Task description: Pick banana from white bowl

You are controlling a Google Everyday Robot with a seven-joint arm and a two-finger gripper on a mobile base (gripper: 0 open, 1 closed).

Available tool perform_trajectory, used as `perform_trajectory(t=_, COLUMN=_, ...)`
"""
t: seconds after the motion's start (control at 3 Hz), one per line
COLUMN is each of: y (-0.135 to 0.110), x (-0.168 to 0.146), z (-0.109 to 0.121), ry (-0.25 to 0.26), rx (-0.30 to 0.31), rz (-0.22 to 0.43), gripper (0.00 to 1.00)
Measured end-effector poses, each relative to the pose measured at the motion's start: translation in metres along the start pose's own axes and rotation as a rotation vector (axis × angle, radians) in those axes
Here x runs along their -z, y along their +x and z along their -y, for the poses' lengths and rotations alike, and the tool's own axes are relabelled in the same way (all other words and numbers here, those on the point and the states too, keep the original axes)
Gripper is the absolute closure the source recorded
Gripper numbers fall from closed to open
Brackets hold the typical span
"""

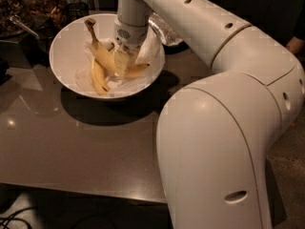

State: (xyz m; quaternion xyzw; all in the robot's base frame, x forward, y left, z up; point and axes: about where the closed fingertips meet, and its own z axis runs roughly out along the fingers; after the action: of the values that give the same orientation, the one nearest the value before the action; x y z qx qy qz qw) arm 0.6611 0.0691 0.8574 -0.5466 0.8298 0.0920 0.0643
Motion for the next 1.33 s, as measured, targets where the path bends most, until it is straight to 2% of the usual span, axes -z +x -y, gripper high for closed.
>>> perform_trajectory(t=0.67, y=0.004, x=0.048, z=-0.014, ry=0.025, rx=0.112, rz=0.032, gripper=1.00)
perform_trajectory(t=1.0, y=0.013, x=0.071, z=-0.028, ry=0.022, rx=0.200, rz=0.074, gripper=1.00)
perform_trajectory(t=1.33, y=0.004, x=0.068, z=-0.023, ry=0.039, rx=0.204, rz=0.091, gripper=1.00)
